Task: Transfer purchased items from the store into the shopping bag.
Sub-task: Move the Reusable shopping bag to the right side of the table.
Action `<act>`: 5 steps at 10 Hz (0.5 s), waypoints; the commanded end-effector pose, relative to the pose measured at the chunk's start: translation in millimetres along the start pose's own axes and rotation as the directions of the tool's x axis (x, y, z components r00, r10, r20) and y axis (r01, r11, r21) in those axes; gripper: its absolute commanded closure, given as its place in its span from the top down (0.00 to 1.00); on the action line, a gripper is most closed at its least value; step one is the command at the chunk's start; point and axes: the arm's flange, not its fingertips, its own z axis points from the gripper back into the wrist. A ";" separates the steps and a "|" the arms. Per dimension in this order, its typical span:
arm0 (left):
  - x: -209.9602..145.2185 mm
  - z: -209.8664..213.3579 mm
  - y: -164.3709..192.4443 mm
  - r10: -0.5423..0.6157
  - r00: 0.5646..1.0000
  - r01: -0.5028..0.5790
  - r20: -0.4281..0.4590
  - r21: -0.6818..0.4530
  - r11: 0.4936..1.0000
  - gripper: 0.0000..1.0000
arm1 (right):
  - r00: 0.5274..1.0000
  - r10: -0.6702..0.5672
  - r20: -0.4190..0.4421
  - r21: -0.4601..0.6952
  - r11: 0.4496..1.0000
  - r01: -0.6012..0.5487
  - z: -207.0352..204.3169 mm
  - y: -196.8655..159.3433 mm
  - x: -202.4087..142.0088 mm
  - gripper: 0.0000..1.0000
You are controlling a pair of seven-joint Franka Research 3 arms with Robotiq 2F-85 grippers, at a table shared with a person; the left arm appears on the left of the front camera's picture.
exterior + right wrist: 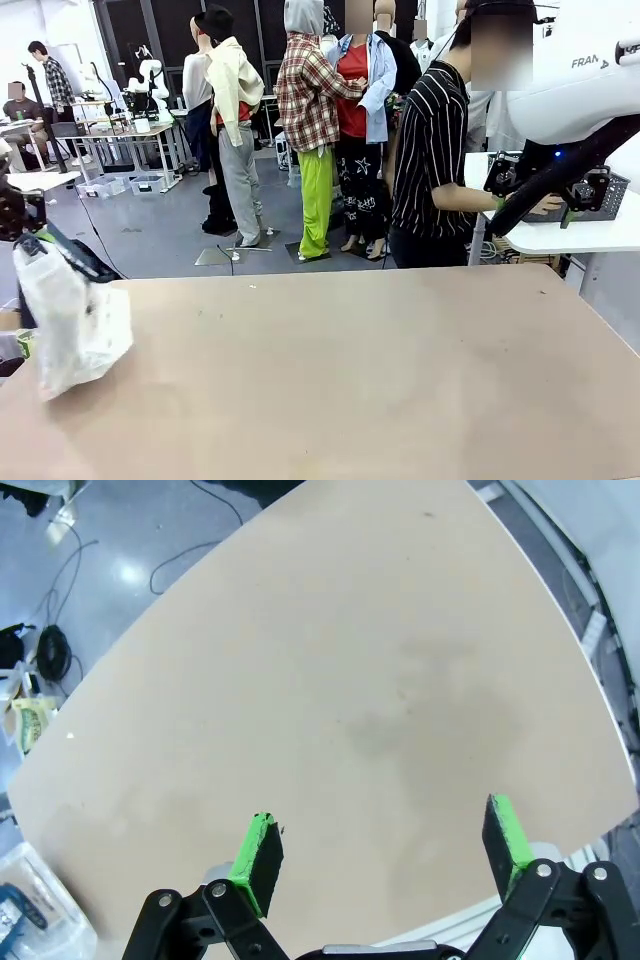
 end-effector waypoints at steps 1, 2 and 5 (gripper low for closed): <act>7.2 3.8 -12.7 -0.049 0.998 0.053 -0.033 0.109 0.993 0.00 | 1.000 0.010 -0.017 0.014 1.000 -0.010 -0.4 -1.2 -1.2 1.00; 9.1 3.6 -11.7 -0.039 0.999 0.042 -0.021 0.135 0.990 0.19 | 1.000 0.010 -0.017 0.014 1.000 -0.010 -0.4 -1.2 -1.2 1.00; 5.9 19.7 -23.8 -0.030 0.998 0.019 0.057 0.180 0.984 0.76 | 1.000 0.010 -0.017 0.014 1.000 -0.010 -0.4 -1.2 -1.2 1.00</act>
